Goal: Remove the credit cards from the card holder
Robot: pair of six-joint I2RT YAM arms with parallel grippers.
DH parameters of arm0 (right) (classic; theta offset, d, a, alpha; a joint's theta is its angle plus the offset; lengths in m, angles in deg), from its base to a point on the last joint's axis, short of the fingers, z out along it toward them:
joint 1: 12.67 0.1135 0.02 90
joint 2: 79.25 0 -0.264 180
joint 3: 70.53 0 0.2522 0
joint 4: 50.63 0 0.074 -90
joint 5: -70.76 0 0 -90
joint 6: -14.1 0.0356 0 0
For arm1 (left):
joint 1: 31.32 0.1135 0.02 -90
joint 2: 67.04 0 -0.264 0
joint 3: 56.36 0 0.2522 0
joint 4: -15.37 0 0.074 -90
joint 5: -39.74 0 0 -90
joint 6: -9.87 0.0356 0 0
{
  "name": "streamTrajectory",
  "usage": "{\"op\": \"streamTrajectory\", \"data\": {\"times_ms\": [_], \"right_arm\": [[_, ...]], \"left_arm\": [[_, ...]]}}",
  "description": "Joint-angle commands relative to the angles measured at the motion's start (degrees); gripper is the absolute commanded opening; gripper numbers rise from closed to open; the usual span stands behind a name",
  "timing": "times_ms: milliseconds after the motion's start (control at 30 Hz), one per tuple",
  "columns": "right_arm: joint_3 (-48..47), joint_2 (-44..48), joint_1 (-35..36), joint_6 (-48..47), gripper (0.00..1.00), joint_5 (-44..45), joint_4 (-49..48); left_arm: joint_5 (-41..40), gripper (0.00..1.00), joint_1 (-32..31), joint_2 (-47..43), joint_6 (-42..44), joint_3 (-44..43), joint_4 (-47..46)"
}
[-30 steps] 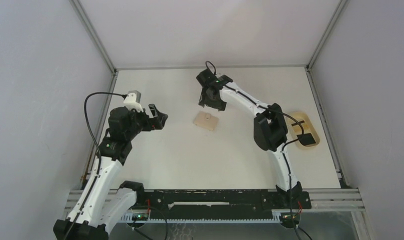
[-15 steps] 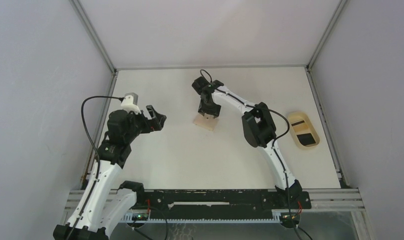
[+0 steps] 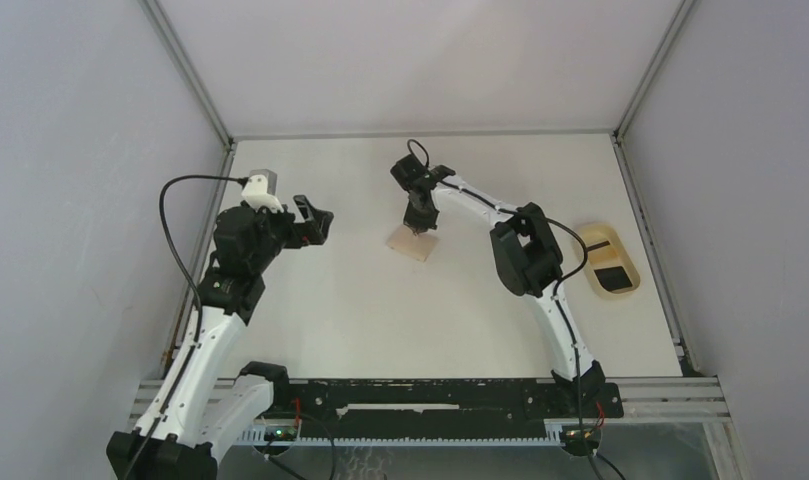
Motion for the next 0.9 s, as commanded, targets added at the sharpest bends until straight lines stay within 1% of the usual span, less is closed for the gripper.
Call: {"op": "streamTrajectory", "data": {"times_ms": [0,33,100,167,267,333,400,433,467,567,633,700,733,833,867], "right_arm": [[6.5,4.72,0.09,-0.43,0.0,-1.82,-3.01],[7.83,5.86,0.15,-0.31,0.0,-2.12,-4.17],[10.38,7.99,0.25,0.14,0.0,-2.78,-5.75],[12.6,10.01,0.45,0.59,0.0,-3.54,-6.99],[16.17,13.21,0.79,1.59,0.0,-4.28,-8.32],[19.35,15.75,1.04,2.63,0.0,-4.81,-10.26],[21.63,17.6,1.2,4.11,0.0,-5.52,-11.29],[22.52,18.73,1.24,4.86,0.0,-6.08,-11.74],[23.58,19.71,1.24,5.63,0.0,-6.52,-12.23],[27.82,22.97,1.35,8.82,0.0,-7.56,-14.83],[30.29,25.12,1.33,11.06,0.0,-8.75,-16.58],[32.9,27.57,1.3,13.24,0.0,-10.02,-18.5],[34.29,28.98,1.37,14.33,0.0,-10.05,-19.5],[37.61,32.68,1.41,17.59,0.0,-9.64,-21.52],[38.7,33.96,1.5,18.84,0.0,-9.3,-22.2]], "left_arm": [[7.44,1.0,-0.06,2.22,6.25,0.66,-19.56],[6.31,1.0,-0.04,2.98,6.51,1.22,-21.46],[3.69,1.0,0.03,6.21,7.67,0.82,-22.38],[2.04,1.0,0.05,9.12,7.37,0.3,-21.43],[-2.64,1.0,0.02,9.93,5.62,0.73,-20.32],[-5.35,1.0,0.11,10.75,5.43,-0.21,-17.68],[-5.19,1.0,0.01,12.12,6.5,-3.55,-12.99],[-5.44,1.0,-0.21,11.73,6.82,-3.83,-12.41],[-6.19,1.0,-0.94,10.54,6.64,-2.57,-13.52],[-3.04,1.0,-2.72,7.1,2.08,3.13,-20.97],[1.97,1.0,-3.44,5.68,-3.45,7.43,-25.62],[5.14,1.0,-4.52,3.23,-9.2,12.53,-30.2],[6.59,1.0,-5.11,2.23,-11.93,16.58,-33.05],[7.35,1.0,-9.02,0.43,-20.71,25.09,-39.76],[5.11,1.0,-11.57,-0.47,-24.94,28.26,-42.79]]}}
